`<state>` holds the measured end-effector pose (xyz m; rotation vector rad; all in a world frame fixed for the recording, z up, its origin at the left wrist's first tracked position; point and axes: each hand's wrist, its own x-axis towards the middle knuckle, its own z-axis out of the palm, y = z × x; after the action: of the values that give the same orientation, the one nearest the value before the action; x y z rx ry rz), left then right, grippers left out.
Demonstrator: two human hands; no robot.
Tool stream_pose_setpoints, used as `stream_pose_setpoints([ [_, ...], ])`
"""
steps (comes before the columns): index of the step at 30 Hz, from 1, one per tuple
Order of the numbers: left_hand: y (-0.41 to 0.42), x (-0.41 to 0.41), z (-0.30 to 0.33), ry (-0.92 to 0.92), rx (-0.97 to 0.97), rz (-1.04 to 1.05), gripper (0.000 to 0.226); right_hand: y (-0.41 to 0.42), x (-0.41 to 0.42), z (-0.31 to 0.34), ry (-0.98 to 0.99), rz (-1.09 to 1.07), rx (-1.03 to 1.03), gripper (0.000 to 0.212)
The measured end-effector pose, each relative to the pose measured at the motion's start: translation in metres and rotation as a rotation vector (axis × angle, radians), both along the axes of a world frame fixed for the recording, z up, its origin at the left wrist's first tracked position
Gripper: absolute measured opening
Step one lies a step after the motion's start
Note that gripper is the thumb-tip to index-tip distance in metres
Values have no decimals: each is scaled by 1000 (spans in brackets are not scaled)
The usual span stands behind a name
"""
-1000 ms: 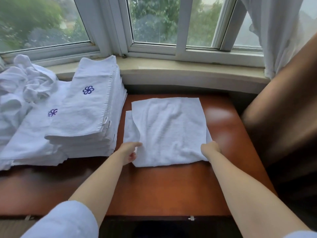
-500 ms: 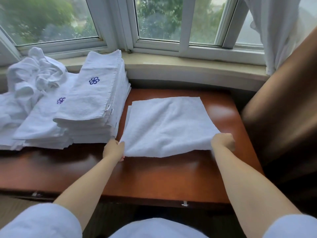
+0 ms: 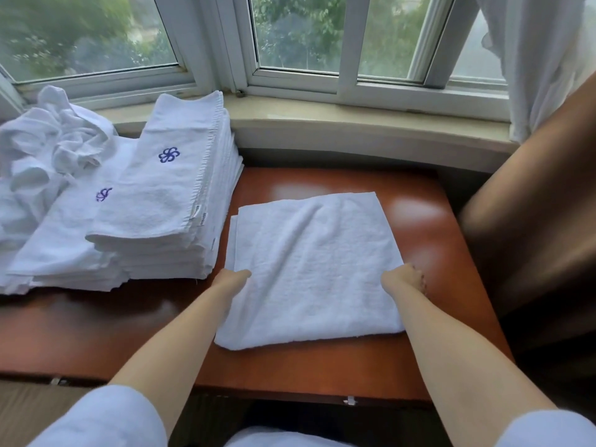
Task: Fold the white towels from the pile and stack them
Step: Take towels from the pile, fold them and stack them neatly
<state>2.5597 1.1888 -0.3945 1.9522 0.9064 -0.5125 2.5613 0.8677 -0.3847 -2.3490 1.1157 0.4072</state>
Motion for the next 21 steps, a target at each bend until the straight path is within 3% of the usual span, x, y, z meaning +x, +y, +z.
stream_pose_setpoints([
  [5,-2,57,5,-94,-80,49,65,10,44,0,-75,48,63,49],
  [10,-2,117,3,-211,-220,136,39,10,96,-3,-106,13,110,51],
  [16,-1,182,-13,-294,-35,229,68,4,167,-14,-239,-74,154,44],
  [19,-3,195,-28,-292,83,216,59,9,197,-23,-359,-111,142,44],
  [21,-5,197,-38,-332,172,191,37,16,208,-32,-388,-100,120,31],
])
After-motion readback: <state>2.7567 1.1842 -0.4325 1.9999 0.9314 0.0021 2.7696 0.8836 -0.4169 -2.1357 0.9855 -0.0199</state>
